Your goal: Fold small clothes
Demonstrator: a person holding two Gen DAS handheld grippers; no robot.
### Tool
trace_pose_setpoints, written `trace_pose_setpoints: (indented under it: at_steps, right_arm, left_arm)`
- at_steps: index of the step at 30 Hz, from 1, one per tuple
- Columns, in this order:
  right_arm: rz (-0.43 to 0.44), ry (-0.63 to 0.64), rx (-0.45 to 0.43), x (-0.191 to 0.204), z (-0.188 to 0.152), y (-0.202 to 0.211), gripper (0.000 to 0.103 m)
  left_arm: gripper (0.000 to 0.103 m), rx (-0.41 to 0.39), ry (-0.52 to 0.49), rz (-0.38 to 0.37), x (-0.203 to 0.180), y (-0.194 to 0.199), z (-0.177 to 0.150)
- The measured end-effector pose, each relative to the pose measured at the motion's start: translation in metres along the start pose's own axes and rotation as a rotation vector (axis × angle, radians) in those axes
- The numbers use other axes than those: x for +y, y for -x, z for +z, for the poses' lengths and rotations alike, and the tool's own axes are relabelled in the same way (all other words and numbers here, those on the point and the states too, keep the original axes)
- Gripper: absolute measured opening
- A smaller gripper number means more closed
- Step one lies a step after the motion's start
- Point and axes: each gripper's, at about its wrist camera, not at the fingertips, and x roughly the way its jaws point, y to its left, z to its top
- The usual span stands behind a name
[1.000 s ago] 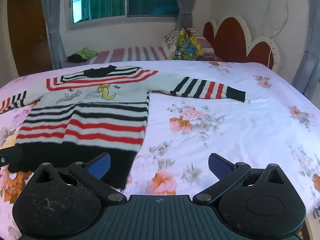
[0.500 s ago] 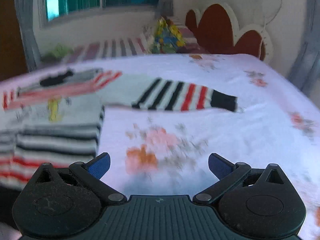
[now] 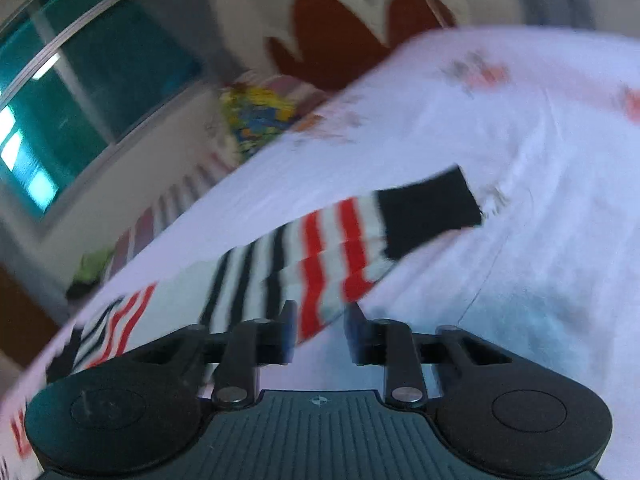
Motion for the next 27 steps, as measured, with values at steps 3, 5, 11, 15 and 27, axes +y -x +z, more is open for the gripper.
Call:
trace_pose_setpoints:
  at_steps: [3,5,11,15,27]
  right_arm:
    - [-0.044,-0.026,-0.029,-0.011,0.01,-0.007,0.055]
    - [-0.064,-0.046,-0.057,-0.017,0.015,-0.011,0.064]
    - [-0.079,-0.017,-0.07,-0.015,0.024,-0.026,0.009]
    - [-0.069,0.09,-0.114,0.004,0.022,-0.03,0.007]
    - [0.321,0.538,0.013,0.225,-0.099,-0.015,0.007]
  left_arm:
    - [0.101,0.008,-0.011,0.029,0.007,-0.009,0.002]
    - [0.102,0.016,0.006,0.043,0.015,-0.012,0.002]
    - [0.102,0.021,0.042,0.117,0.053,-0.013,0.001]
    - [0.102,0.047,0.08,0.132,0.084,-0.012,0.002]
    - [0.096,0.128,0.154,0.095,0.158,-0.037,0.002]
